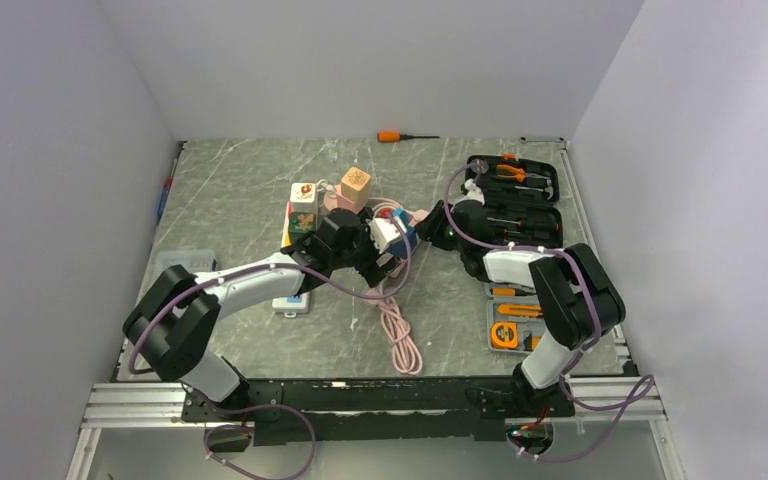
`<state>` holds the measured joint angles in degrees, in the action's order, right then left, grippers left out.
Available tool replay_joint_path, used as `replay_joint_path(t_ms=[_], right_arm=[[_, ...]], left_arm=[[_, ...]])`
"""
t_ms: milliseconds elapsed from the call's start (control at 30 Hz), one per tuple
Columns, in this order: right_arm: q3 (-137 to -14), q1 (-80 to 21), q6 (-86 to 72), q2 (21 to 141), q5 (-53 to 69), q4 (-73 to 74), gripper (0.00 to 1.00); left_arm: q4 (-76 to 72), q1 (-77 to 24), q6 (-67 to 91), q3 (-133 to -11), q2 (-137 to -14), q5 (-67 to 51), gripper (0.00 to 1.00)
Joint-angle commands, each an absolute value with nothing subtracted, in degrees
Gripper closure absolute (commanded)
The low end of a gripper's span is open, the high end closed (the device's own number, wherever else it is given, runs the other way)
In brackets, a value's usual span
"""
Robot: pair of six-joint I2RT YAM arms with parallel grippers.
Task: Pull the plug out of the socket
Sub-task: Remove the plug from the socket.
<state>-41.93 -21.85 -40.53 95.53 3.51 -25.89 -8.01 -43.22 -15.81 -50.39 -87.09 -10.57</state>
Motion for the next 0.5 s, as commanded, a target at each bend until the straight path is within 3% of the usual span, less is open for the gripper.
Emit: replay_joint_path(t_ms=[0,467], right_arm=[[-40.24,-25.53,-40.78,94.31,4.99,-28.02,0.52],[-37.68,-25.9,-41.93,94.76,5.73,-29.32,0.53]], left_arm=[[-10.03,-43.42,-14.69,-54.47,-89.64,-10.77,0.01],[-5.11,-41.58,-12.31,-62.65,-97.44,-12.55,0.01]])
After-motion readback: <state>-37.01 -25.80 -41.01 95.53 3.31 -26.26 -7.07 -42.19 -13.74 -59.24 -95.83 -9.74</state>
